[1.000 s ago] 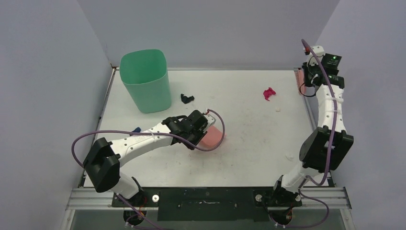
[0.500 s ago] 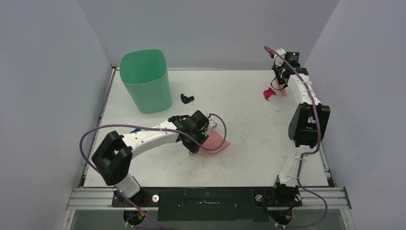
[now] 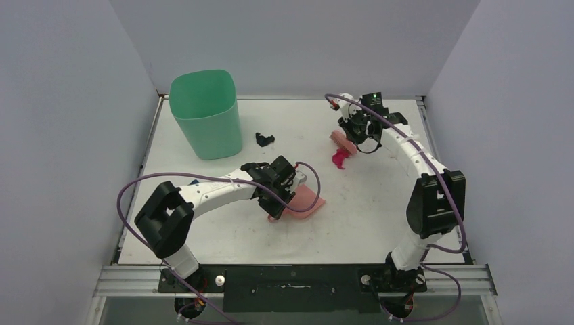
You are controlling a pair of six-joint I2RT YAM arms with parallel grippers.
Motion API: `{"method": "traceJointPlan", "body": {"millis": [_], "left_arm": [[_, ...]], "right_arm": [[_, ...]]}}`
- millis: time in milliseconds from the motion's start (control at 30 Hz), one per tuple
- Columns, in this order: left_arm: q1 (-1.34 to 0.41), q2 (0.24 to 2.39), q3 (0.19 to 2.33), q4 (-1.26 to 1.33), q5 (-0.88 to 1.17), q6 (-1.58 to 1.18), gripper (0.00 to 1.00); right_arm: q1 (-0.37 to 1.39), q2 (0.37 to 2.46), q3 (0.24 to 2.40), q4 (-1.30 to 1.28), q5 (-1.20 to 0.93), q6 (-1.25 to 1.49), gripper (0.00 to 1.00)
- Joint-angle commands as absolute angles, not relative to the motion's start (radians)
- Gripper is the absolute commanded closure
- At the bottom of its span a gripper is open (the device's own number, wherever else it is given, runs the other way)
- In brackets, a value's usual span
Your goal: Sweep away the paper scraps from the table
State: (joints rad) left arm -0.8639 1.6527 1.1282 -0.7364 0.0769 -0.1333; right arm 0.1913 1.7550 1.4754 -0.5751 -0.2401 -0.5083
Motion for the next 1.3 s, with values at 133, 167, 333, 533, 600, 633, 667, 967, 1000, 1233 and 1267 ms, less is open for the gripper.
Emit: {"method": "traceJointPlan", "body": {"millis": [133,167,333,533,600,633,667,967,1000,1233,1267], "left_arm": [[-0.852,1.675,1.175,-0.729,0.135,-0.122,1.0],[-0.848,1.68,1.18,-0.734,0.136,-0.123,1.0],[-0.844,1.657,1.173,-0.72,0.126,-0.121,1.0],[-0.846,1.636,1.17,-0.715,0.085,-0.124,1.0],[-0.847,1.63,1.169,-0.713,0.084,-0.127,1.0],[-0.847,1.628,1.168,-0.713,0.085,-0.129,1.0],[-0.847,1.626,1.168,-0.713,0.087,-0.13,1.0],[-0.846,1.614,1.174,-0.733,0.095,-0.13,1.0],[-0.845,1.612,1.175,-0.734,0.099,-0.129,1.0],[-0.854,1.582,1.165,-0.719,0.162,-0.098,1.0],[-0.854,1.577,1.162,-0.716,0.174,-0.096,1.0]], "right_arm": [[0.312,1.623,1.357,-0.781,-0.701,-0.355,0.95],[0.329,1.627,1.363,-0.795,-0.746,-0.325,0.95],[0.332,1.611,1.433,-0.817,-0.845,-0.242,0.95],[0.139,1.611,1.605,-0.971,-0.787,-0.355,0.95],[0.074,1.601,1.639,-0.974,-0.68,-0.375,0.95],[0.04,1.593,1.647,-0.966,-0.629,-0.39,0.95],[0.013,1.585,1.652,-0.953,-0.572,-0.401,0.95],[-0.028,1.502,1.478,-0.623,0.1,-0.561,0.95],[-0.03,1.499,1.449,-0.575,0.137,-0.577,0.95],[-0.046,1.595,1.404,-0.534,0.104,-0.525,0.95],[-0.045,1.599,1.39,-0.542,0.084,-0.5,0.95]]}}
